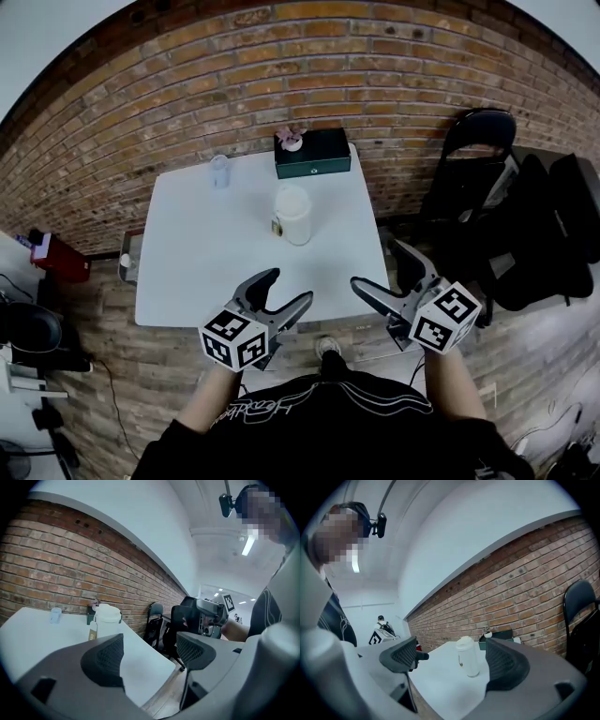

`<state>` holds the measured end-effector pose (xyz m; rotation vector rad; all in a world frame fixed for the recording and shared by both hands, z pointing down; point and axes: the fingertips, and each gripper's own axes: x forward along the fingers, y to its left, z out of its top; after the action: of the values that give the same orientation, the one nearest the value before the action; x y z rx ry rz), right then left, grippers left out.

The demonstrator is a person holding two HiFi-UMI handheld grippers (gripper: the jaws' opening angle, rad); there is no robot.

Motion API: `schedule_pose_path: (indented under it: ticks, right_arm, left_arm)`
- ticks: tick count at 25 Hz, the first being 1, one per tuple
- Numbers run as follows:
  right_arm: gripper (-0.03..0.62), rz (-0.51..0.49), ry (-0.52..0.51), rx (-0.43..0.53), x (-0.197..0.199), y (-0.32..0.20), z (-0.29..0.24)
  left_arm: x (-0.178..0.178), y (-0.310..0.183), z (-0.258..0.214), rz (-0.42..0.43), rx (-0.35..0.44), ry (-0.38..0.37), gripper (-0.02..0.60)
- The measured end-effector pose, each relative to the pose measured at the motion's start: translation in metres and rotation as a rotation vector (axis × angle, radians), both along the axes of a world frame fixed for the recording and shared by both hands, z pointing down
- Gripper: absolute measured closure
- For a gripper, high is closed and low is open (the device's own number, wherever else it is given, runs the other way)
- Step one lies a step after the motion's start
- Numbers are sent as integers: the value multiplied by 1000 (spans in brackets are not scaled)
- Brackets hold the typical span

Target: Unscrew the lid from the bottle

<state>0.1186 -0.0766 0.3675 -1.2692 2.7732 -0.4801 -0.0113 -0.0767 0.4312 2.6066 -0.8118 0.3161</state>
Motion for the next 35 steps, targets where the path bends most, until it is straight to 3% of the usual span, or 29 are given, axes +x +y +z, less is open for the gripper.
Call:
schedule_pose_path:
  ticks: [8, 16, 23, 29, 35]
  right_arm:
    - [154, -97, 21, 19, 11, -73, -4]
    - [155, -158, 33, -6, 11, -112, 8]
    - [157, -179, 61, -57, 1, -123, 29]
    - [157, -153, 54, -88, 3, -123, 39]
    - [157, -125, 71, -119, 13, -130, 46]
  left_arm:
    - [15, -66, 47, -49, -87, -75, 229]
    - [18, -106, 92, -74, -78, -182, 229]
    - [15, -132, 117, -105, -83, -211, 229]
    - [9, -145, 127, -80, -50, -243, 229]
    - [11, -162, 127, -76, -23, -210, 227]
